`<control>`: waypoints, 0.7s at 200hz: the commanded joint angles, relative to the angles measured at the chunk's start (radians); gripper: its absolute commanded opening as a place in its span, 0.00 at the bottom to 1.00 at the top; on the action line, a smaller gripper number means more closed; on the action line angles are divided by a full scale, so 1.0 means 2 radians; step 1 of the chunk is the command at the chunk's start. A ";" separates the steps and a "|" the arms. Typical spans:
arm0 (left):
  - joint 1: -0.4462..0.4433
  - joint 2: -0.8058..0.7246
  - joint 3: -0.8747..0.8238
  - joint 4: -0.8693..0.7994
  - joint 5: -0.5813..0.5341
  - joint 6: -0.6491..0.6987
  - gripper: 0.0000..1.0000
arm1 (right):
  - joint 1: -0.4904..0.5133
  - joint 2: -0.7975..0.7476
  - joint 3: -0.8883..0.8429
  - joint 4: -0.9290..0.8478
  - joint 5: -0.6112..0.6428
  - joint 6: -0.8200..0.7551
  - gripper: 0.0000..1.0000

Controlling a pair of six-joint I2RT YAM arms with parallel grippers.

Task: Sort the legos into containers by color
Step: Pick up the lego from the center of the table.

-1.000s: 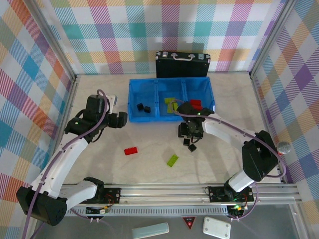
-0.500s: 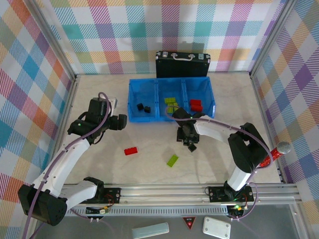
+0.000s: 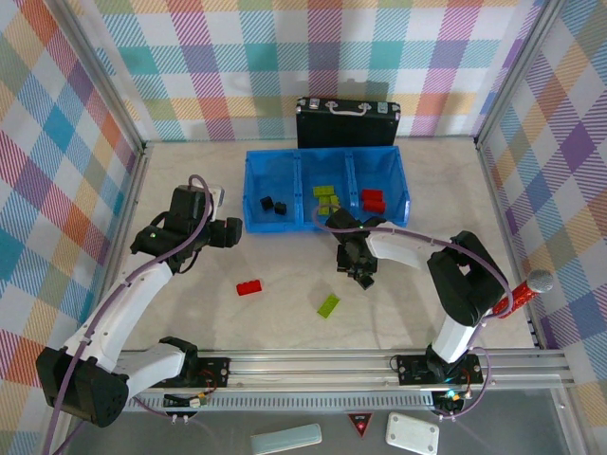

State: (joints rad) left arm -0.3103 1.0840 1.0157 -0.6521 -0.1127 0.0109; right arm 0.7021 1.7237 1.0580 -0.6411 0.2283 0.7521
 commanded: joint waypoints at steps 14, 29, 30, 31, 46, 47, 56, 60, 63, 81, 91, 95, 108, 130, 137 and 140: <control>0.006 0.003 0.002 0.000 0.011 -0.003 0.85 | 0.005 -0.001 -0.005 -0.001 0.009 0.007 0.43; 0.006 0.003 0.002 0.000 0.011 -0.003 0.85 | 0.006 -0.003 -0.004 -0.002 0.010 0.006 0.42; 0.006 0.002 0.002 0.000 0.011 -0.003 0.85 | 0.006 -0.003 -0.004 -0.002 0.009 0.006 0.41; 0.006 0.002 0.002 0.000 0.011 -0.003 0.85 | 0.006 -0.003 -0.004 -0.002 0.010 0.006 0.41; 0.006 0.002 0.002 -0.001 0.011 -0.002 0.85 | 0.006 -0.004 -0.002 -0.004 0.010 0.006 0.40; 0.006 0.002 0.002 -0.001 0.011 -0.002 0.85 | 0.006 -0.004 -0.002 -0.005 0.010 0.006 0.40; 0.006 0.002 0.002 -0.001 0.010 -0.002 0.85 | 0.007 -0.005 -0.001 -0.005 0.011 0.005 0.39; 0.006 0.002 0.002 -0.001 0.011 -0.003 0.85 | 0.007 -0.004 -0.001 -0.006 0.011 0.005 0.39; 0.006 0.002 0.002 -0.001 0.011 -0.002 0.85 | 0.007 -0.005 0.000 -0.007 0.011 0.005 0.39; 0.006 0.001 0.002 -0.001 0.010 -0.002 0.85 | 0.008 -0.005 0.004 -0.010 0.012 0.003 0.38; 0.006 0.000 0.002 -0.001 0.010 -0.002 0.85 | 0.009 -0.006 0.007 -0.013 0.014 0.004 0.38; 0.006 0.000 0.002 -0.001 0.010 -0.002 0.85 | 0.010 -0.006 0.008 -0.013 0.014 0.003 0.37; 0.006 -0.001 0.001 -0.001 0.010 -0.002 0.85 | 0.013 -0.005 0.014 -0.018 0.017 0.001 0.37; 0.006 -0.001 0.002 -0.001 0.009 -0.001 0.85 | 0.018 0.000 0.030 -0.027 0.019 -0.002 0.37; 0.006 -0.001 0.002 -0.001 0.008 -0.001 0.85 | 0.020 0.002 0.036 -0.028 0.019 -0.004 0.37; 0.006 -0.001 0.002 -0.002 0.008 -0.001 0.85 | 0.021 0.003 0.038 -0.030 0.020 -0.004 0.37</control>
State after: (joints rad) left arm -0.3103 1.0855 1.0157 -0.6525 -0.0982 0.0113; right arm 0.7273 1.7233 1.0813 -0.6659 0.2512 0.7509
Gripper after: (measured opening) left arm 0.847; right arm 0.371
